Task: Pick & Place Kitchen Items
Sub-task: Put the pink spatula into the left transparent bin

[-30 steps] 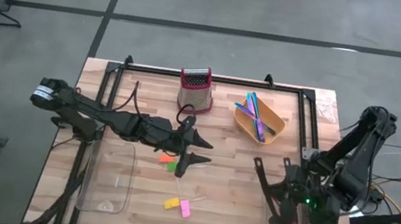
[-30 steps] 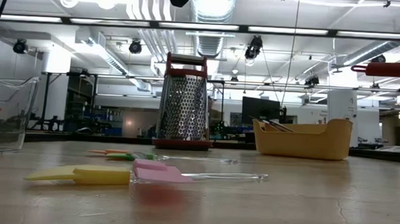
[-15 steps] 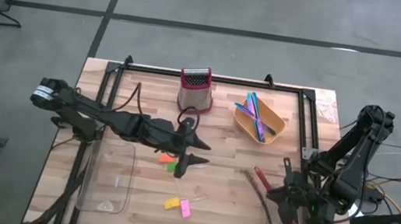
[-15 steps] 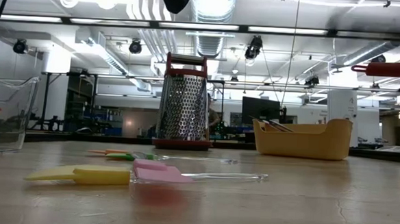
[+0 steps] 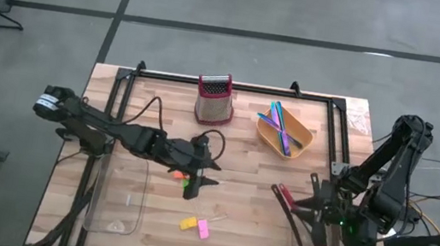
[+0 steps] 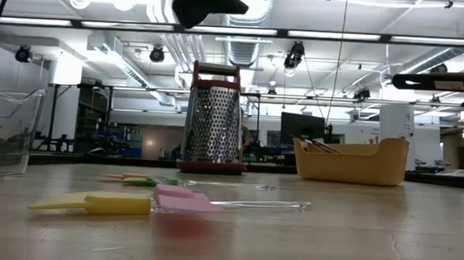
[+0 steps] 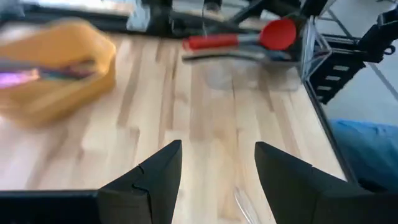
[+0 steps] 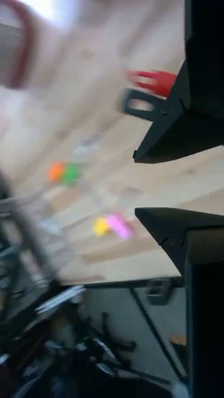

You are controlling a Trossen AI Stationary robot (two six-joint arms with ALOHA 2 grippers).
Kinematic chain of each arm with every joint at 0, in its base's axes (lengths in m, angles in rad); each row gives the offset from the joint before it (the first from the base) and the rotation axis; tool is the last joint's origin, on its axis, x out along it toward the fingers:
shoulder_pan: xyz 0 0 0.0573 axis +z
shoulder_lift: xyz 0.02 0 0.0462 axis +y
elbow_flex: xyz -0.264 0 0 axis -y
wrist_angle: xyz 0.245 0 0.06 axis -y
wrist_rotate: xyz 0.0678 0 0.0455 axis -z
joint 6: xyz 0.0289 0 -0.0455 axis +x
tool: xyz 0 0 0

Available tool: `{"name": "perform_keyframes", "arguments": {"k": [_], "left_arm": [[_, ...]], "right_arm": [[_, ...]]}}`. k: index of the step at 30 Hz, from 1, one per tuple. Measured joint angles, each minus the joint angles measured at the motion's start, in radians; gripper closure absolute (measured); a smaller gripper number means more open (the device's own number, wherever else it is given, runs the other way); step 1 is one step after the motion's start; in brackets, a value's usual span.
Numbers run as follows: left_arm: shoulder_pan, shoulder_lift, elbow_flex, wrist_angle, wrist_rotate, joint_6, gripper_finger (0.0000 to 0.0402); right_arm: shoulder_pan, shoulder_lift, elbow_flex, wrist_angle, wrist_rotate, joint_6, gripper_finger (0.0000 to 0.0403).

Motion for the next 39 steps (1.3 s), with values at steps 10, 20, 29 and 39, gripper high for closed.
{"name": "perform_keyframes", "arguments": {"k": [10,20,29,39], "left_arm": [[-0.042,0.009,-0.034,-0.077,0.026,-0.092,0.0193],[-0.053,0.009,-0.047,-0.077,0.020,-0.090,0.0193],[-0.053,0.009,-0.049,-0.087,0.020,-0.084,0.0193],[-0.054,0.009,-0.069,-0.141,0.025,-0.038,0.0193]], "right_arm": [[-0.144,0.005,0.052,0.008,0.030,-0.269,0.0274],[-0.430,-0.008,-0.019,0.429,-0.324,-0.858,0.0388],[-0.707,-0.078,-0.200,0.907,-0.841,-1.251,0.0394],[-0.939,-0.371,-0.405,0.880,-0.905,-1.347,0.0394]]}}
